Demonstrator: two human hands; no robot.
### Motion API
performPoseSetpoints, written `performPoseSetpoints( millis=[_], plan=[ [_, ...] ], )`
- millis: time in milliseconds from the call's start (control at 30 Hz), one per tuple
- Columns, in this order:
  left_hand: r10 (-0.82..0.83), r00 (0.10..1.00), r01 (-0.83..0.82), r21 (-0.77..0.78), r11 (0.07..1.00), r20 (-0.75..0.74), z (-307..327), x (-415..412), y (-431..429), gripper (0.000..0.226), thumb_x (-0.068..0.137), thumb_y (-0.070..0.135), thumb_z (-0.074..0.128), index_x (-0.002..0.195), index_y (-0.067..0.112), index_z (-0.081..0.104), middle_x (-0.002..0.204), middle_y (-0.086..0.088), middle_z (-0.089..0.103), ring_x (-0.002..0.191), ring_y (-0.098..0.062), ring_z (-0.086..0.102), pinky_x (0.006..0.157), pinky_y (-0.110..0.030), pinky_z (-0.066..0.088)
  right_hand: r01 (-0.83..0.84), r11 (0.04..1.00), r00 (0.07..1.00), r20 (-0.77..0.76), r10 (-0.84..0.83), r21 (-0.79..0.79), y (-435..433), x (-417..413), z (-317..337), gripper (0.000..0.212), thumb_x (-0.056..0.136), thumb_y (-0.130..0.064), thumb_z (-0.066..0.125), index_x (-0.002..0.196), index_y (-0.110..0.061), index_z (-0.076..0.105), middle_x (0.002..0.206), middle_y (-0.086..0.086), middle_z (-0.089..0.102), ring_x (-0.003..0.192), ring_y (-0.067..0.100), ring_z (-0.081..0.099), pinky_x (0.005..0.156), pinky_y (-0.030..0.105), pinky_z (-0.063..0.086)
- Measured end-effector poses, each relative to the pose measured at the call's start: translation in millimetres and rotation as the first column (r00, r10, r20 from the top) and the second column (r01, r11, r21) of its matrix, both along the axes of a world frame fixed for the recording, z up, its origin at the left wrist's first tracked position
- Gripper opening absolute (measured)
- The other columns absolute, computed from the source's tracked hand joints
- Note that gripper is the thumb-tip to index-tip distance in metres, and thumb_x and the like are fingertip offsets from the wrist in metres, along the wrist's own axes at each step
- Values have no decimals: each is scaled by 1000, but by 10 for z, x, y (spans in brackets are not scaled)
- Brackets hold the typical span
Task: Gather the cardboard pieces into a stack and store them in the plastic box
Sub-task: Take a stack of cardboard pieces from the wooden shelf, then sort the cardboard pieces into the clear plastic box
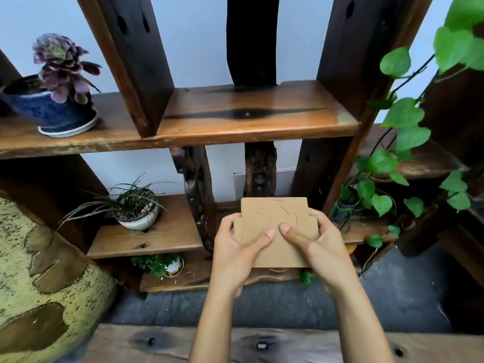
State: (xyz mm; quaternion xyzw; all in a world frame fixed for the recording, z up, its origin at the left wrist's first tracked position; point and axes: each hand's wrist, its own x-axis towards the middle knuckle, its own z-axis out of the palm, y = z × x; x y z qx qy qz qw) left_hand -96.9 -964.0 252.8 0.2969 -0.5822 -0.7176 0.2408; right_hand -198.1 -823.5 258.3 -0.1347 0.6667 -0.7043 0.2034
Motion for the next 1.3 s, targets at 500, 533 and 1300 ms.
performPoseSetpoints(
  millis=[500,533,1300],
  plan=[
    [-282,958,282,3,959,45,-117,333,445,55,73,6,92,119,16,64,108,1,80,98,-13,77,85,-36,64,303,952,953,3,-304,37,667,835,-134,51,77,-26,89,122,-25,66,111,-3,79,102,15,75,92,43,60],
    [-303,952,303,1,953,44,-128,334,492,54,74,5,92,119,16,64,107,2,80,97,-12,77,83,-33,64,327,944,945,9,-327,43,725,879,-157,50,77,-25,89,122,-25,66,110,-3,79,102,14,76,91,42,61],
    [-767,638,770,-38,637,69,-158,266,2508,53,76,1,90,119,15,62,107,-1,80,95,-12,77,76,-25,61,796,601,603,-10,-798,67,2731,1790,-199,56,70,-38,90,121,-29,67,114,-7,77,106,11,73,95,44,59]
  ],
)
